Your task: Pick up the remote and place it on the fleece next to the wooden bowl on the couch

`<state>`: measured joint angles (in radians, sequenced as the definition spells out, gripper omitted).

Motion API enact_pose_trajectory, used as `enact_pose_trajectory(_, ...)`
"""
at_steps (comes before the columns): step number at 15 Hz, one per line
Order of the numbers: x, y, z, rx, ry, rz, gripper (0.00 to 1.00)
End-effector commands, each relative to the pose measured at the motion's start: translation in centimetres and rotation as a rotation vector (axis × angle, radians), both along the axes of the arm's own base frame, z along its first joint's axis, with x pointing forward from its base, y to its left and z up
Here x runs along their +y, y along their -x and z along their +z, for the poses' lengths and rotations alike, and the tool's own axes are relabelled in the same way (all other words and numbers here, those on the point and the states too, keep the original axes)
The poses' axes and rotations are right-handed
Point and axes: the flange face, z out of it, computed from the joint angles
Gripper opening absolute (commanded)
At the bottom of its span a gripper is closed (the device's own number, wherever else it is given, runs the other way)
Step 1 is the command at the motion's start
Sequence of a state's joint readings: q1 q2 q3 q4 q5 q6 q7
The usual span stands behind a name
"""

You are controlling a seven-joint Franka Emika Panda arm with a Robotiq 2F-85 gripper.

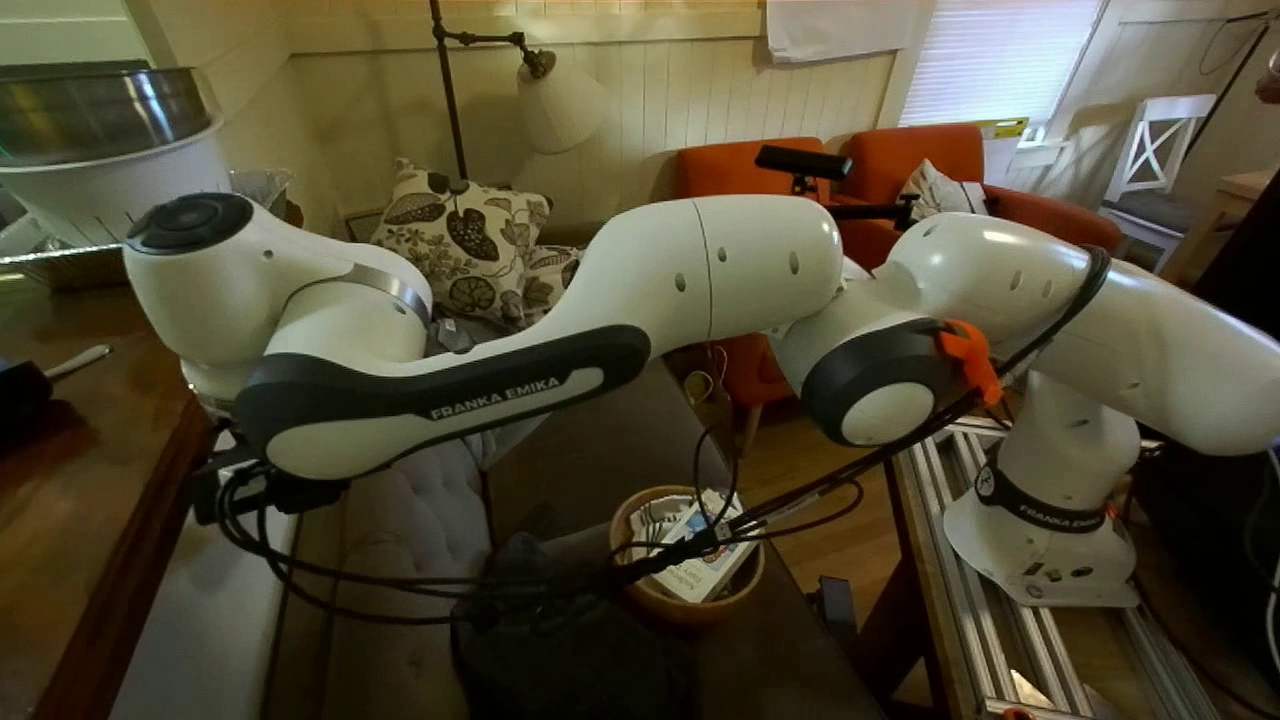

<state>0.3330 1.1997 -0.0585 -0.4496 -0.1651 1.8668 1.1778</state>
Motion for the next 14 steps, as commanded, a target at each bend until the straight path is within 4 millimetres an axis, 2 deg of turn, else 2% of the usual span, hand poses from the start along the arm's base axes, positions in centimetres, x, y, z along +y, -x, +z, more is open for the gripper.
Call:
enact_pose_trajectory(1,-0.4,-1.2,-0.7,-0.073,-0.018,0.107,0.37)
enact_pose_trajectory(5,-1.4,-2.0,-2.5,-0.115,0.027,0.211,0.37)
enact_pose_trajectory(11,-2.4,-3.0,-5.6,-0.189,-0.062,0.169,0.37)
enact_pose_trajectory(12,-1.9,-2.6,-5.4,-0.155,-0.004,0.194,0.62)
enact_pose_trajectory(14,-2.4,-2.8,-6.1,-0.164,-0.02,0.185,0.62)
